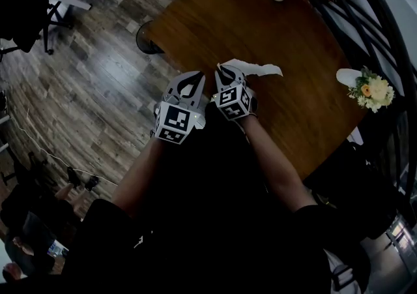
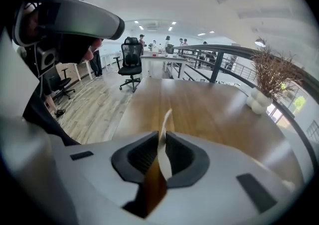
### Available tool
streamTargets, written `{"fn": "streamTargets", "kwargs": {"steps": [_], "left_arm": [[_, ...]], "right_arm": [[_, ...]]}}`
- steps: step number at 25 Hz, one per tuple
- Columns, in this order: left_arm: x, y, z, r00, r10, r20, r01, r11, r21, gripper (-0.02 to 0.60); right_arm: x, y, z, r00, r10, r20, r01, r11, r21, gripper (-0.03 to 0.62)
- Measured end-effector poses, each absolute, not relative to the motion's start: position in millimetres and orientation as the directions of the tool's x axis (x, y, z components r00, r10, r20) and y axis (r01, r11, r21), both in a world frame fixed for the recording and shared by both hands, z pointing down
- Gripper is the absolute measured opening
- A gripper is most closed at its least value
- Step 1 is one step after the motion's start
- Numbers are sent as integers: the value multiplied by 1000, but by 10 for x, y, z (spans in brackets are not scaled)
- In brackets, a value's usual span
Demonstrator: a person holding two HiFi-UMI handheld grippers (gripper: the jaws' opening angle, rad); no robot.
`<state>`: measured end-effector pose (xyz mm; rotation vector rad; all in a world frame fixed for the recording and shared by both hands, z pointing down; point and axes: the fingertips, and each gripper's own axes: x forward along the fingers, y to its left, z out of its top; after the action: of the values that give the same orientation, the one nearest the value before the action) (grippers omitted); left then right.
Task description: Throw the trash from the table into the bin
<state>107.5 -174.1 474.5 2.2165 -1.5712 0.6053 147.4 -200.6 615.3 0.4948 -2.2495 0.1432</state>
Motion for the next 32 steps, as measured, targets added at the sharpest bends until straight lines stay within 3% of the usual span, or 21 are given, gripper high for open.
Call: {"fn": "streamTargets", "kwargs": {"steps": [7,23,32], "left_arm": [[1001,-1723,4720,269,-802,534,-953,-302,27,12],[1427,-1966,4533,347,-794,500,-921,-389,21,12],[1490,-2017,4375,311,-815,489,-935,-355,3,12]], "right_arm": [[1469,-2003,6084,-612,-306,729,-395,917,53,21],[1901,-2029,5425,-724,-376,578,-472,881,-18,17],[2088,-2103,4977,-792,-382,476,-445,895,-22,17]]}}
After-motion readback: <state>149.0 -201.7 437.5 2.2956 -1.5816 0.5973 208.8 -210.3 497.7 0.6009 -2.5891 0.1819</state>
